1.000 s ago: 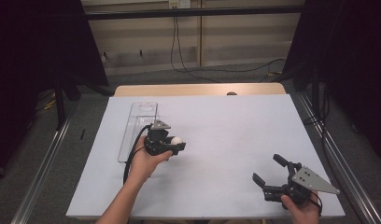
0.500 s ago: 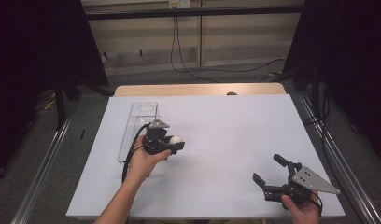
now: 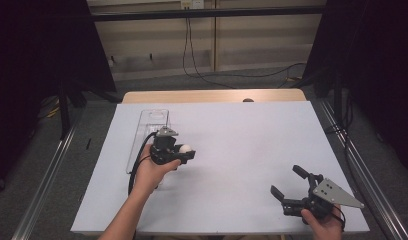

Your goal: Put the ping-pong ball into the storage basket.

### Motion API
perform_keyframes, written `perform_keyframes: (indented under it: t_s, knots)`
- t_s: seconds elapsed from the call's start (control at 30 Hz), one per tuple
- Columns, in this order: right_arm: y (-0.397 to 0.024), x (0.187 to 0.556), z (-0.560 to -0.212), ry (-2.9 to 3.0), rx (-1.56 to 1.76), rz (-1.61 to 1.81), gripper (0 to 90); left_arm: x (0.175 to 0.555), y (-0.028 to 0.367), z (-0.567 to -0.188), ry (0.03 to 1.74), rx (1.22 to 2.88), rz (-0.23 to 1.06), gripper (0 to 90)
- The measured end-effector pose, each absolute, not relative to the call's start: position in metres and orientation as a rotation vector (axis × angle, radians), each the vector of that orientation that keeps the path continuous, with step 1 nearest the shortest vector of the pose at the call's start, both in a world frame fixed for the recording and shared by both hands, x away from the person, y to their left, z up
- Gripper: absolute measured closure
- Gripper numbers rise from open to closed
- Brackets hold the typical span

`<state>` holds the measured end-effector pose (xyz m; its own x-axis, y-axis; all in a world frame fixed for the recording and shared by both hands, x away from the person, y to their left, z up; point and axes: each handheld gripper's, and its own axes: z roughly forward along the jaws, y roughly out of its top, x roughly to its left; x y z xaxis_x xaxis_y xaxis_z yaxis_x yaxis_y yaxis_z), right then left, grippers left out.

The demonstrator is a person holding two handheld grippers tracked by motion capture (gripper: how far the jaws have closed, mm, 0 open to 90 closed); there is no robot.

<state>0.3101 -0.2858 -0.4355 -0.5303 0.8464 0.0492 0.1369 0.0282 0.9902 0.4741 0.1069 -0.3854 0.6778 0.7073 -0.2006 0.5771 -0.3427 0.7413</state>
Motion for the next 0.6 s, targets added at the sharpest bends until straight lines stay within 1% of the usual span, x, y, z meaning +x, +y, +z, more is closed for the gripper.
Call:
perform_keyframes:
  t_s: [0.17,0.23,0.27,0.5,0.53,0.6]
  knots:
    - [-0.2860,0.3099,-0.4354,1.721,1.009,1.556,2.2,0.4755,0.1103,-0.3828,0.963,2.093,0.201,51.1]
    - [-0.2861,0.3101,-0.4354,1.720,1.005,1.555,2.2,0.4752,0.1098,-0.3827,0.975,2.078,0.199,51.1]
    - [-0.2862,0.3100,-0.4355,1.723,1.002,1.555,2.2,0.4744,0.1084,-0.3836,0.991,2.044,0.199,51.1]
    - [-0.2852,0.3098,-0.4353,1.717,1.010,1.556,2.2,0.4752,0.1118,-0.3808,0.987,2.058,0.202,51.1]
    - [-0.2853,0.3098,-0.4354,1.718,1.008,1.556,2.2,0.4756,0.1137,-0.3797,0.975,2.087,0.213,51.1]
    - [-0.2854,0.3098,-0.4355,1.721,1.008,1.555,2.2,0.4753,0.1126,-0.3808,0.991,2.049,0.211,51.1]
